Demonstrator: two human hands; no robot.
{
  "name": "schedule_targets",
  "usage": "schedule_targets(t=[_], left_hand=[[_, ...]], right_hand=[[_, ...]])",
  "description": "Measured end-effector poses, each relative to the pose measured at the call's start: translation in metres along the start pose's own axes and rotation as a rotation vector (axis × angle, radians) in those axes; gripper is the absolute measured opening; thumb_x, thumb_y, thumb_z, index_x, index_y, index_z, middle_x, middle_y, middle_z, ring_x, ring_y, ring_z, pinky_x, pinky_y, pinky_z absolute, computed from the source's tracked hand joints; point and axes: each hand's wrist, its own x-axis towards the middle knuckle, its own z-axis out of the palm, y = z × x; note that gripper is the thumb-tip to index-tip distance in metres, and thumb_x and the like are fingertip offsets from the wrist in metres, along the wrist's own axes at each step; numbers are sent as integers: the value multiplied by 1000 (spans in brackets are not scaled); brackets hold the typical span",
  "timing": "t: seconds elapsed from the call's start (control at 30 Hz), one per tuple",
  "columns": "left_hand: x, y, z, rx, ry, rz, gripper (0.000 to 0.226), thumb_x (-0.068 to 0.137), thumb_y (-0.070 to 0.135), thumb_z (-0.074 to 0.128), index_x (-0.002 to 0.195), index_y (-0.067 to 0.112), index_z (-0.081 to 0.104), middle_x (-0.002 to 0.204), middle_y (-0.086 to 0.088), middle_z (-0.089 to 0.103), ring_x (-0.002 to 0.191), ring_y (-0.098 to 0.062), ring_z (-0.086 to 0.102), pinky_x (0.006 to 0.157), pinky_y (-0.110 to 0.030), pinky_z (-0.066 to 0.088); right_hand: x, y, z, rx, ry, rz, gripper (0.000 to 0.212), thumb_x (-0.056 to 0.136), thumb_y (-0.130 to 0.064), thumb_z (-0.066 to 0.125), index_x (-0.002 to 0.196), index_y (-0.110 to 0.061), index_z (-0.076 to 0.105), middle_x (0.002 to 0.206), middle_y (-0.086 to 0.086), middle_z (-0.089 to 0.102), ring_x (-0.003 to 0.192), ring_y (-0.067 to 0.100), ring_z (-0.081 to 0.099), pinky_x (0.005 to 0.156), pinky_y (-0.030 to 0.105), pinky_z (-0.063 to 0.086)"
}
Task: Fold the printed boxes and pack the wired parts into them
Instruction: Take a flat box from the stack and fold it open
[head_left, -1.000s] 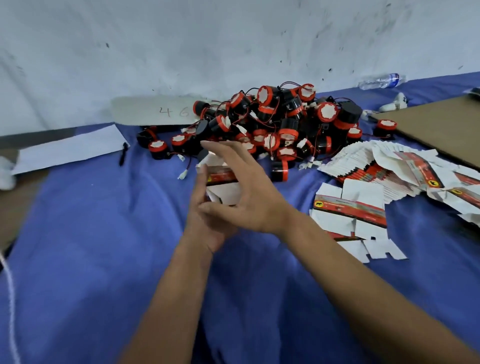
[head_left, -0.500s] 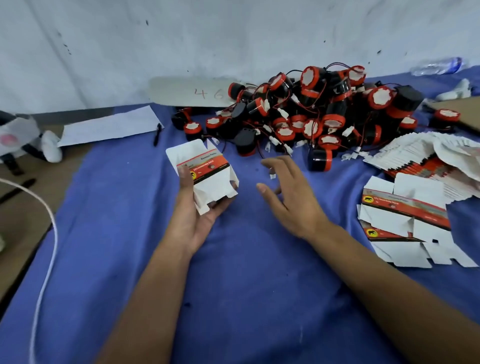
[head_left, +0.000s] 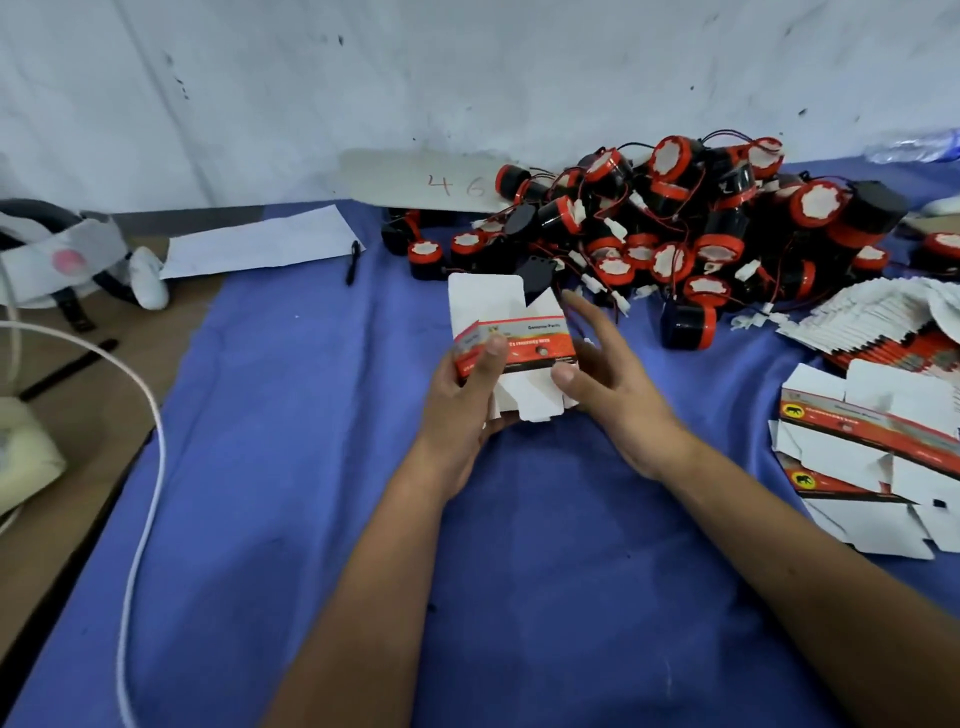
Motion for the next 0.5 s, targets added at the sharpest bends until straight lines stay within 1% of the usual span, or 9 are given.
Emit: schedule_targets(t=[0.07, 0.1, 0.13, 0.2, 0.27, 0.33, 0.4, 0.43, 0.5], left_hand=[[-1, 0, 1, -1, 10, -4, 72, 85, 54, 65, 140, 9, 55, 129, -15, 71, 116, -34, 70, 96, -57, 58], [-1, -1, 2, 2, 27, -11, 74, 84, 56, 69, 139, 9, 56, 128, -14, 71, 115, -33, 71, 97, -58, 57], [0, -2, 4, 11, 47, -18, 75, 83, 59, 73, 138, 10, 56, 127, -12, 72, 114, -30, 72, 98, -58, 57], [3, -4, 5, 59, 78, -35, 77, 79, 64, 78, 133, 13, 57, 125, -9, 73, 113, -26, 72, 100, -57, 56], [6, -6, 7, 117, 78, -49, 82, 69, 70, 73, 127, 16, 56, 124, -6, 73, 112, -23, 72, 100, -55, 56], [7, -6, 6, 141, 44, -51, 85, 67, 77, 67, 128, 20, 52, 125, -3, 71, 111, -20, 73, 95, -55, 59], [7, -5, 3, 127, -29, -34, 88, 74, 78, 60, 142, 24, 44, 130, -2, 68, 112, -20, 72, 87, -52, 62], [7, -6, 2, 121, -56, -19, 91, 77, 78, 58, 149, 27, 38, 131, -2, 68, 112, -22, 72, 83, -50, 63], [8, -7, 0, 130, -64, 8, 95, 76, 73, 61, 156, 35, 28, 126, -1, 68, 107, -23, 73, 75, -43, 63]], right_hand=[[-1, 0, 1, -122, -17, -55, 95, 84, -42, 80, 155, -52, 19, 151, -7, 50, 134, 19, 55, 106, 44, 50], [-2, 0, 1, -171, -25, -67, 100, 82, -39, 82, 156, -53, 17, 156, -9, 42, 138, 17, 51, 107, 44, 50], [-2, 0, 1, -215, -31, -84, 103, 80, -37, 84, 156, -52, 17, 159, -9, 37, 140, 16, 48, 108, 45, 49], [-2, 0, -1, -321, -31, -127, 102, 78, -37, 85, 158, -46, 22, 158, -6, 36, 142, 17, 44, 113, 43, 45], [-1, 3, -4, -412, -21, -158, 94, 77, -40, 85, 155, -39, 33, 154, -8, 40, 142, 14, 43, 113, 36, 44], [0, 6, -5, -368, -3, -134, 83, 78, -36, 85, 150, -33, 44, 147, -6, 50, 135, 15, 52, 109, 38, 48], [2, 8, -3, -244, 46, -93, 69, 82, -31, 83, 143, -32, 51, 137, -5, 61, 125, 18, 61, 100, 41, 54], [3, 8, -3, -189, 76, -84, 61, 84, -30, 80, 139, -31, 53, 131, -5, 65, 119, 17, 65, 94, 37, 57], [2, 7, -3, -89, 142, -61, 43, 92, -30, 72, 133, -26, 58, 121, -5, 71, 108, 18, 71, 82, 28, 58]])
